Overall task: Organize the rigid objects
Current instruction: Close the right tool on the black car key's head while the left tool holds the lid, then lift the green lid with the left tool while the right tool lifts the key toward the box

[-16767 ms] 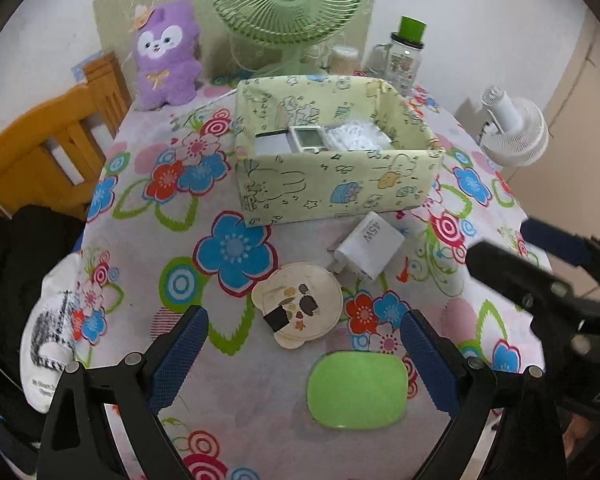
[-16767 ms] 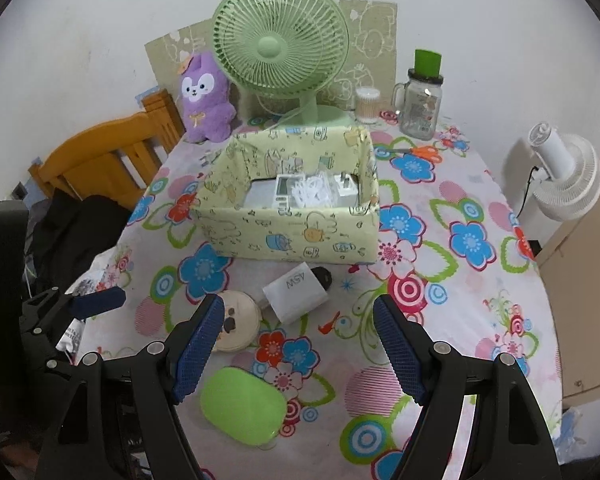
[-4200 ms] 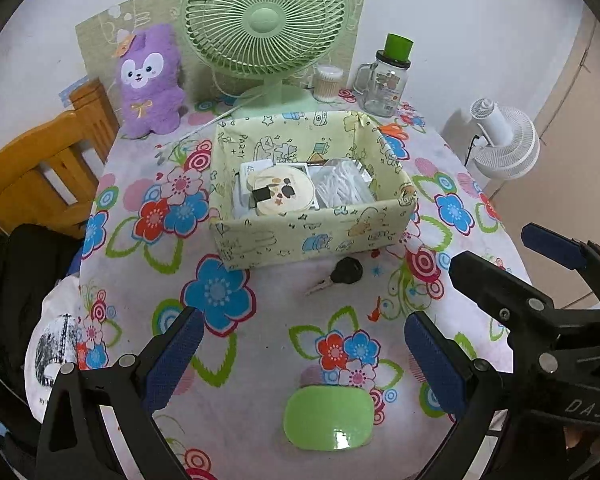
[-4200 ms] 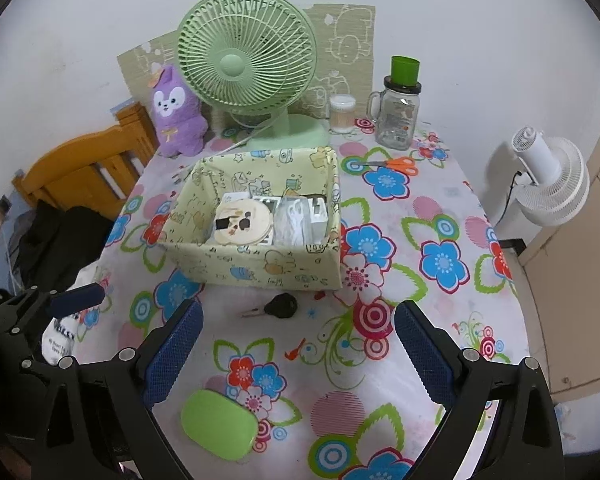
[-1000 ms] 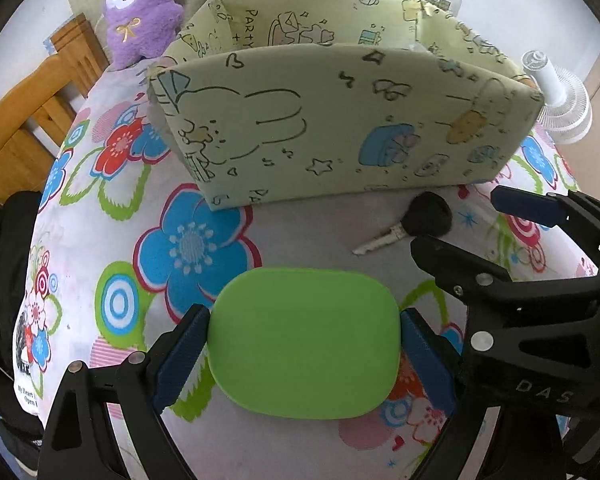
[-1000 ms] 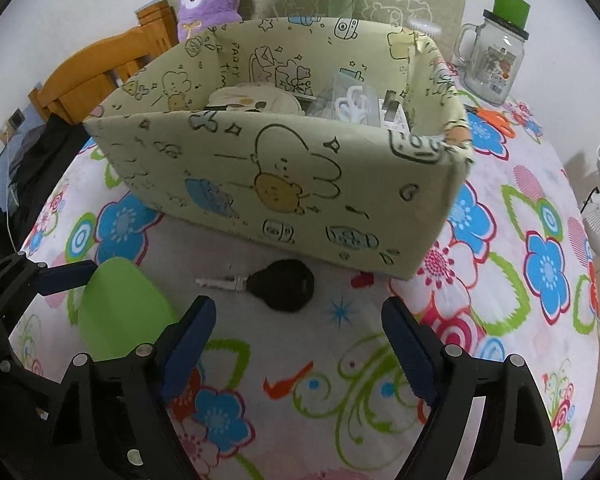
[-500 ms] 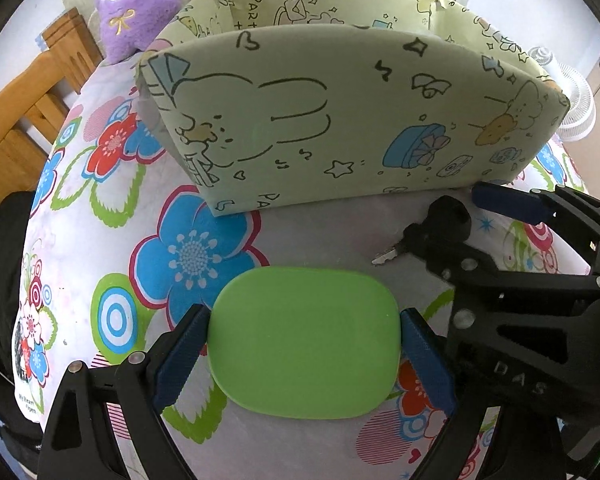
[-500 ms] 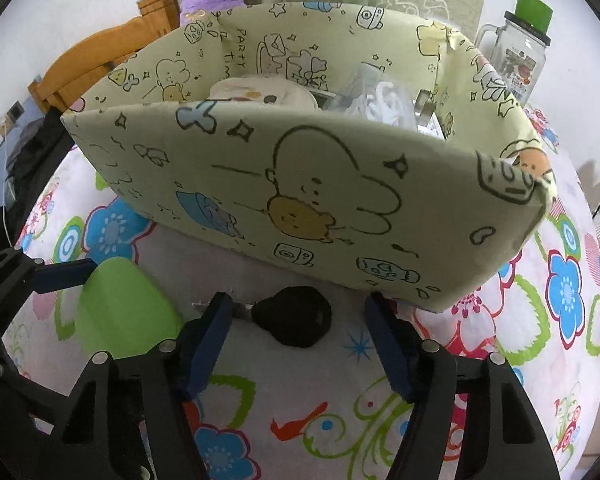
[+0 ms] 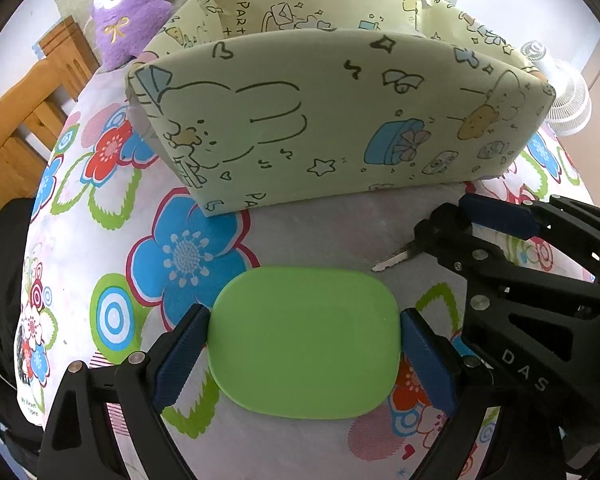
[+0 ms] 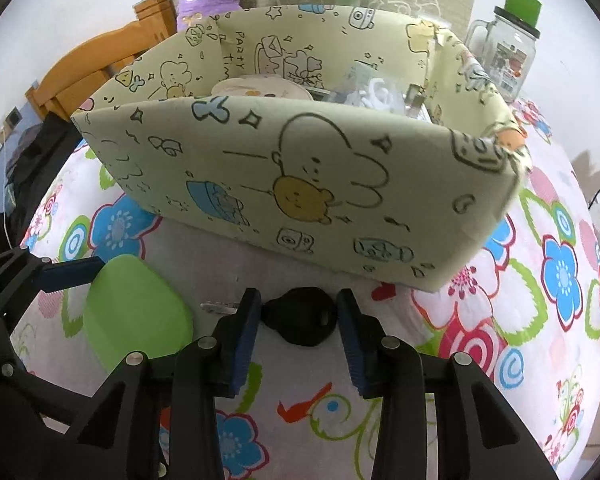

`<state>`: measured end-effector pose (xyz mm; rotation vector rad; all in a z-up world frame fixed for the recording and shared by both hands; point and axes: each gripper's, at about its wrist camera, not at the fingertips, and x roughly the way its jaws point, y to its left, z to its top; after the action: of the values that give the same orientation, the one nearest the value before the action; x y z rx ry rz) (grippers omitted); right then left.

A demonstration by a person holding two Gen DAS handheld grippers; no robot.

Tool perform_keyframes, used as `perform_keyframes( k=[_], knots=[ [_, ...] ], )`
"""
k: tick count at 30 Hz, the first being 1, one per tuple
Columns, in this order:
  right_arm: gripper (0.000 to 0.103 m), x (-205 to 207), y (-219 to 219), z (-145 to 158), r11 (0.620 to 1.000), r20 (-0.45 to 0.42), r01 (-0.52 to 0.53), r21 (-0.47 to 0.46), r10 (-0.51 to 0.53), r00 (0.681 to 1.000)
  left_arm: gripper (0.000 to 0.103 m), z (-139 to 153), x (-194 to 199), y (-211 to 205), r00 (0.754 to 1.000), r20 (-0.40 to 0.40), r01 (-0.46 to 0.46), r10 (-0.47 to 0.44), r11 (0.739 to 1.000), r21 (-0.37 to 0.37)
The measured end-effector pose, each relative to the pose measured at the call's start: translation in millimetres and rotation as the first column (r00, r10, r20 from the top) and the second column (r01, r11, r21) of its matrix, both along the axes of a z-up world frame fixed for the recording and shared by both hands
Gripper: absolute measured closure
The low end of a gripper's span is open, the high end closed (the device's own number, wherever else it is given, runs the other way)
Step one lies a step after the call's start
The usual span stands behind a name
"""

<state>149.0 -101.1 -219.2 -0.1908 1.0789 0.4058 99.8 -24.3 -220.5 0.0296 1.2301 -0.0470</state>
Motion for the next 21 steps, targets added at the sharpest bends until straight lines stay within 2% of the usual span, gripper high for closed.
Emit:
perform_keyframes(
  k=[4, 7, 9, 21],
  knots=[
    [0.064, -8, -5, 3, 1.000, 0.007, 0.014, -0.002, -0.014, 1.000, 0.008, 3, -7, -5, 1.000, 0.006, 0.000, 0.000, 1.000, -0.006],
    [0.071, -12, -13, 8, 1.000, 0.012, 0.020, 0.008, -0.020, 1.000, 0.008, 7, -11, -8, 1.000, 0.015, 0.000, 0.001, 1.000, -0.010],
    [0.079, -13, -20, 7, 1.000, 0.001, 0.019, -0.006, -0.019, 1.000, 0.008, 6, -14, -12, 1.000, 0.017, 0.005, -0.005, 1.000, 0.002],
    [0.077, -50, -27, -1, 0.999, -0.054, -0.052, -0.001, 0.052, 0.997, 0.008, 2, -40, -17, 1.000, 0.001, -0.018, 0.018, 1.000, -0.002]
  ],
)
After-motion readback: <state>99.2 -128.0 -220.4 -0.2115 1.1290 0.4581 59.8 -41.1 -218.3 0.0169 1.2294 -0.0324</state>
